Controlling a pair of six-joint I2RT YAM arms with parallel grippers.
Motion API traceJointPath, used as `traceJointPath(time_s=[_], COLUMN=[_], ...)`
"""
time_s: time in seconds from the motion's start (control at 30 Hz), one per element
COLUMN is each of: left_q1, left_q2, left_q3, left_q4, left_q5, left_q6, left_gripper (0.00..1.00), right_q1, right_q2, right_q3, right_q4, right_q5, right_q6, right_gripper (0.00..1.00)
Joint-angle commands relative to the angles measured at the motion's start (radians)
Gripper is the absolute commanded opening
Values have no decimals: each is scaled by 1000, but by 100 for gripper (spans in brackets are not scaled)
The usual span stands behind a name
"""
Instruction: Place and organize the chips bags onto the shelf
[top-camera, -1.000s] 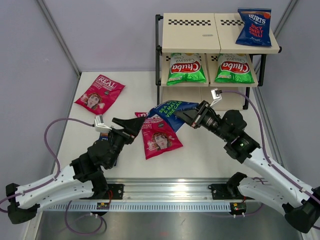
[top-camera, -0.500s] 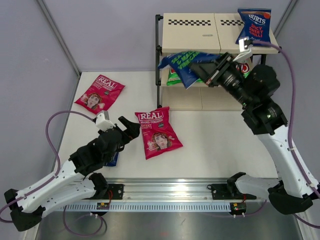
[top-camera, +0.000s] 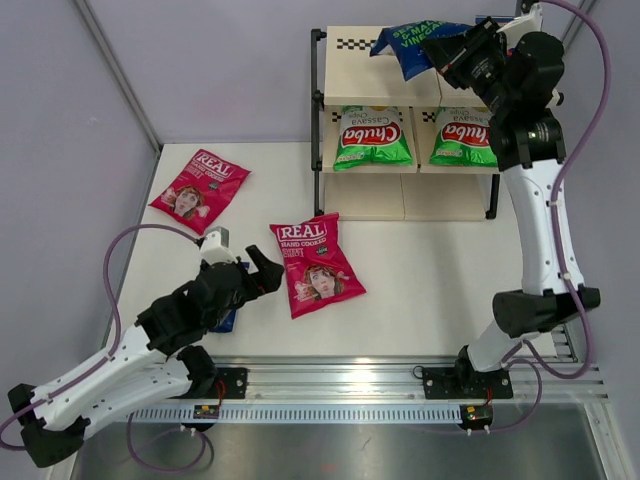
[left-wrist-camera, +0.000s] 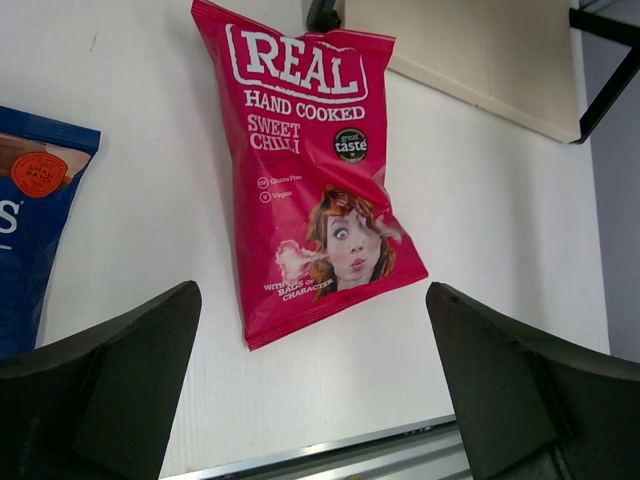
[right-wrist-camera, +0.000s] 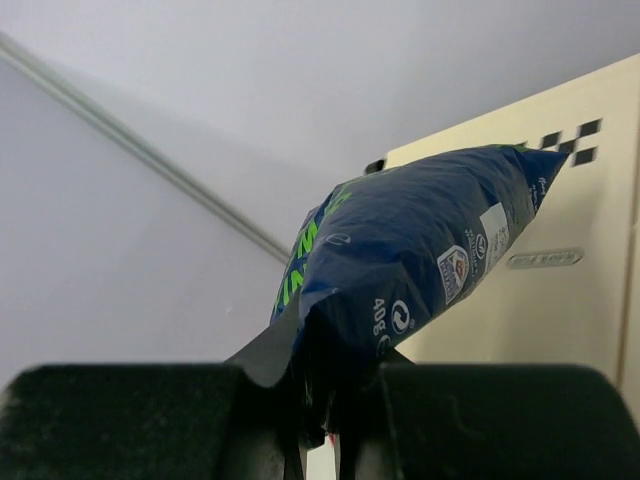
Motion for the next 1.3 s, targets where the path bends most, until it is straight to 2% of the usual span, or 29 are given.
traceJointPath(time_s=[0.0, 0.13, 0.23, 0.57, 0.6, 0.7, 0.73, 0.8, 0.9, 0.93, 1.07, 1.27], left_q1=[5, 5, 7, 7, 7, 7, 7, 7, 7, 7, 7, 8], left_q2=[-19, -52, -72, -79, -76, -62, -60, -62, -80, -88, -123, -102], left_q3=[-7, -20, -35, -89, -98, -106, -107, -107, -107, -104, -84, -8], left_q4=[-7, -30, -38, 14, 25, 34, 34, 31, 8, 1, -62, -159], left_q5=[40, 39, 36, 91, 105, 126, 129, 139, 142, 140, 117, 70], left_q6=[43, 54, 58, 50, 50, 43, 37, 34, 24, 17, 12, 30], left_gripper=[99, 99, 99, 99, 99, 99, 99, 99, 99, 99, 99, 99], right_q1=[-39, -60, -66, -65, -66, -63, -65, -63, -65, -65, -63, -65], right_q2=[100, 251, 313, 350, 339, 312, 302, 276, 261, 258, 256, 206], right_q3=[145, 324, 384, 395, 379, 351, 343, 317, 309, 314, 338, 283], right_q4=[5, -37, -63, -149, -153, -190, -216, -232, -261, -287, -350, -406], right_q5=[-7, 18, 76, 294, 297, 311, 320, 334, 355, 361, 360, 354], right_q6=[11, 4, 14, 125, 133, 172, 184, 219, 253, 258, 302, 343], right_gripper=[3, 2, 2, 4, 9, 13, 19, 20, 28, 35, 42, 49])
